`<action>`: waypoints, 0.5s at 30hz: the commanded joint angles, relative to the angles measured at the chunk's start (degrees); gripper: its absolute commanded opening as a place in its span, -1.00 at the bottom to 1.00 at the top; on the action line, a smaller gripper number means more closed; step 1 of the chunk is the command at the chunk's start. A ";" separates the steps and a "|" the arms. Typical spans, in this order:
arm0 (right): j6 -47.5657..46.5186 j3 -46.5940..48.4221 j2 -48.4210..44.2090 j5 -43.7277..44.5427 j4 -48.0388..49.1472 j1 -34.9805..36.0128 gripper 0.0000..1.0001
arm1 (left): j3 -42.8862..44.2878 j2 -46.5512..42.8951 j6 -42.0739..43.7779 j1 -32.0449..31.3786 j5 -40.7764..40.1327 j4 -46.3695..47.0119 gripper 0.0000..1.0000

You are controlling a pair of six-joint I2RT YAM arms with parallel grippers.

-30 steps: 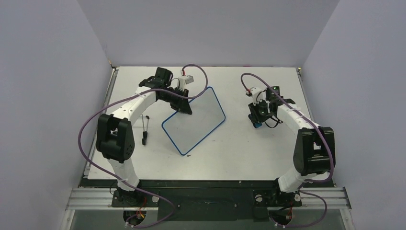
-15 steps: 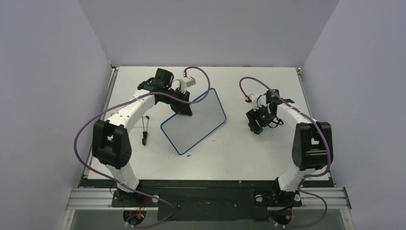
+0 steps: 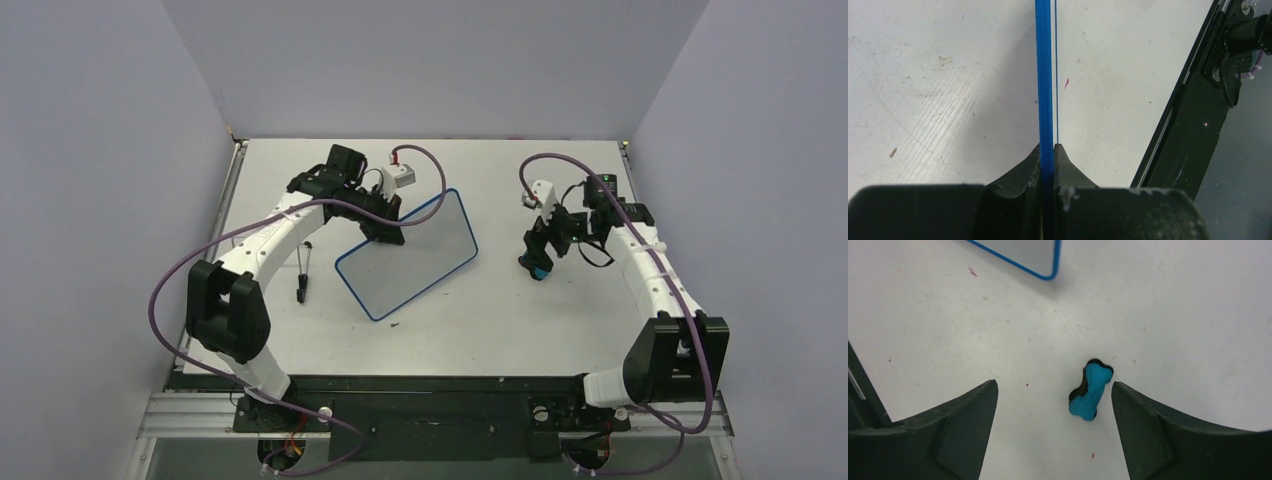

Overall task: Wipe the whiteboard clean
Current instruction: Place the whiteboard eraser at the center of the board.

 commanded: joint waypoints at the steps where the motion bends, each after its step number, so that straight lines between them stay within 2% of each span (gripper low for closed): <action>1: -25.14 -3.44 -4.29 -23.72 -5.43 0.54 0.63 | -0.79 -5.66 4.41 -1.65 2.87 0.31 -1.00; 4: -28.64 -0.76 0.58 -29.02 -9.65 1.95 0.60 | -1.28 -6.65 6.94 -2.76 2.06 -1.06 -1.00; 6: -45.34 5.62 5.25 -26.18 -27.12 4.11 0.57 | -2.17 -7.75 8.10 -3.14 1.56 -1.20 -1.00; 7: -57.83 7.52 6.88 -25.34 -38.67 4.75 0.56 | -2.89 -8.48 8.46 -3.28 1.36 -1.25 -1.00; 9: -57.46 10.86 9.44 -25.00 -42.54 5.79 0.56 | -3.51 -9.27 9.18 -3.72 1.20 -1.26 -1.00; 15: -54.57 14.61 10.77 -22.51 -43.10 6.88 0.56 | -4.31 -9.84 10.72 -5.30 0.28 -2.23 -1.00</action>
